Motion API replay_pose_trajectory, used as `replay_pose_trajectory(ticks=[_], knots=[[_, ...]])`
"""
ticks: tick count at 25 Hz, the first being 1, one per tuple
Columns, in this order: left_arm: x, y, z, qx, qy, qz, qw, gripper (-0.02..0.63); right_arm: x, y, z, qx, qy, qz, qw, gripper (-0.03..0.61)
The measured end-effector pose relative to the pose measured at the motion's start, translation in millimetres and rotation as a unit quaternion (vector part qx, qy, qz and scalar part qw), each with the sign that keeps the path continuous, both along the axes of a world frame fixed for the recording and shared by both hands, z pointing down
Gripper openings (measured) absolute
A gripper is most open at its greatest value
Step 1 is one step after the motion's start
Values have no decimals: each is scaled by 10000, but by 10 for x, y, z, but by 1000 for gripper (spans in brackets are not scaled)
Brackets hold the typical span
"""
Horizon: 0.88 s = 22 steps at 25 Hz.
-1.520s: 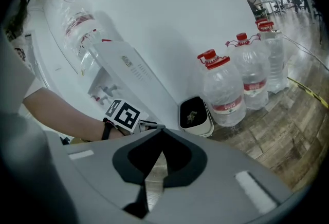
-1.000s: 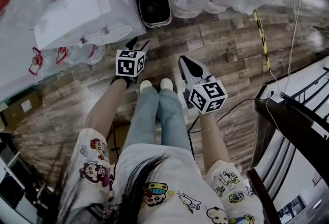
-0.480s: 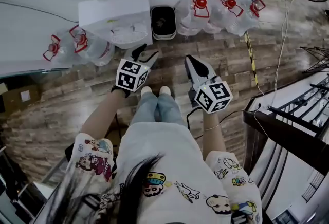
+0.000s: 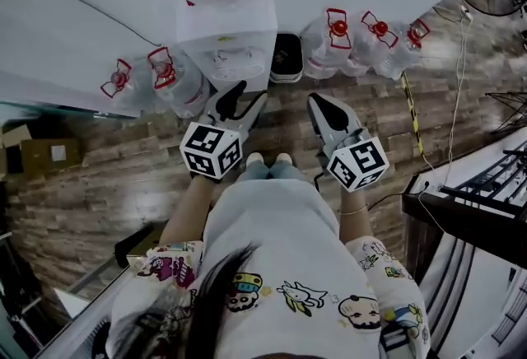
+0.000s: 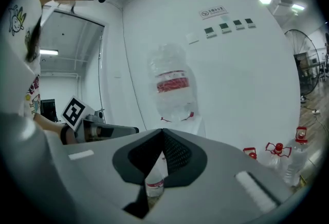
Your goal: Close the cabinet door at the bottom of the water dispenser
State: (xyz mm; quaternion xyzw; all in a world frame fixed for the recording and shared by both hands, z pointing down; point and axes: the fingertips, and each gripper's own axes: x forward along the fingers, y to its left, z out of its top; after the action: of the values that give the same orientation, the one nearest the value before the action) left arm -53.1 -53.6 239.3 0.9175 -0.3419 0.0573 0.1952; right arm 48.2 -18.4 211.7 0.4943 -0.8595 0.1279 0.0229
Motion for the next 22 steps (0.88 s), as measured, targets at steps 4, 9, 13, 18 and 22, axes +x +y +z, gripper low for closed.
replay_pose_trajectory(ticks=[4, 9, 13, 18, 22], knots=[[-311, 166, -287, 275, 221, -217, 9991, 199, -154, 82, -155, 234, -106, 35, 9997, 11], [-529, 321, -544, 809, 111, -351, 9960, 152, -296, 107, -358, 460, -84, -41, 9989, 11], [-676, 437, -575, 923, 57, -438, 9948, 101, -437, 128, -431, 633, -71, -90, 9979, 9], [-885, 518, -486, 803, 89, -754, 9939, 15, -575, 156, -422, 690, -41, -160, 9975, 9], [-1010, 512, -448, 772, 71, -896, 9930, 0, -639, 178, -400, 686, 19, -186, 9975, 9]])
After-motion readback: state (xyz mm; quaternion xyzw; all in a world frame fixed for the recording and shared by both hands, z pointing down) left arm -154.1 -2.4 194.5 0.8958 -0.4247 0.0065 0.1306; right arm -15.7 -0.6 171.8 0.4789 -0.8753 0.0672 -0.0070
